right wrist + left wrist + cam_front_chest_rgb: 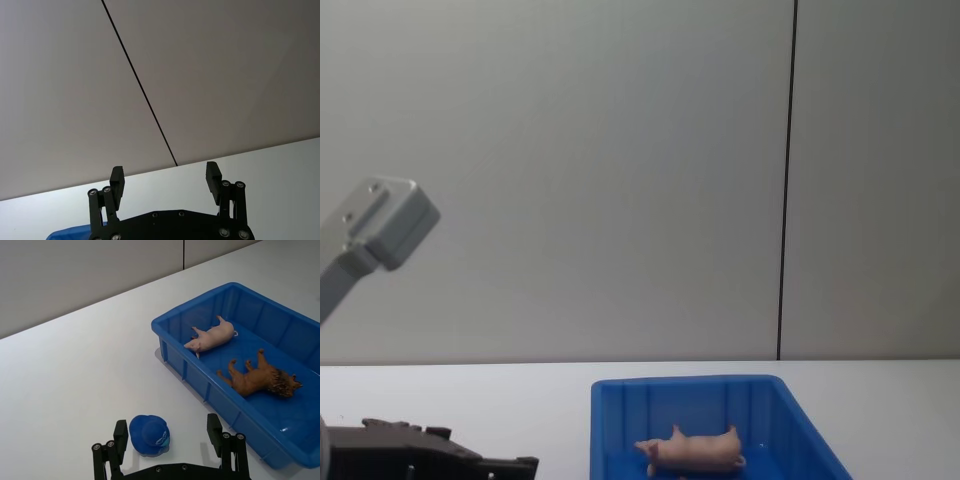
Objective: Pick up the two dolls from the table and place them into the box.
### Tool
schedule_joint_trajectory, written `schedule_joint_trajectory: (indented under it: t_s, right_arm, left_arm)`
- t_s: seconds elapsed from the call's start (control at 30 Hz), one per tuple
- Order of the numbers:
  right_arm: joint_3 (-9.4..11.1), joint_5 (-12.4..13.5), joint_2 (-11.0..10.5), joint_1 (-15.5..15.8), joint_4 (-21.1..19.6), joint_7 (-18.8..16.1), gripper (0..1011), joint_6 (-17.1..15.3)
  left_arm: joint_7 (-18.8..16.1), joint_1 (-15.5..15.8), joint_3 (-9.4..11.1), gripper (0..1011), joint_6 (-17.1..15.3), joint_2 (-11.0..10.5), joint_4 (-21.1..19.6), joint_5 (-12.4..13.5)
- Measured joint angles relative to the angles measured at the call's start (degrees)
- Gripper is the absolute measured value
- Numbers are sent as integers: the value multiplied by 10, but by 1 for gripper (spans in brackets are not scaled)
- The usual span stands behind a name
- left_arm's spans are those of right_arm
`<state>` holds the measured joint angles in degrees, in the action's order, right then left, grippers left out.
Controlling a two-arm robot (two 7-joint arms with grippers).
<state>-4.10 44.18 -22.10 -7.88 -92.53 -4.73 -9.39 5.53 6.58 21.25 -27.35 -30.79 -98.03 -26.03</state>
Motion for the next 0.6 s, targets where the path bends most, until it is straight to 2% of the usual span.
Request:
schedule_joint_trajectory:
  t_s: [0.6]
  right_arm:
    - [0, 0, 0, 0, 0, 0, 1001, 0]
  left_arm:
    - [16, 27, 7, 1001, -16, 27, 57, 28]
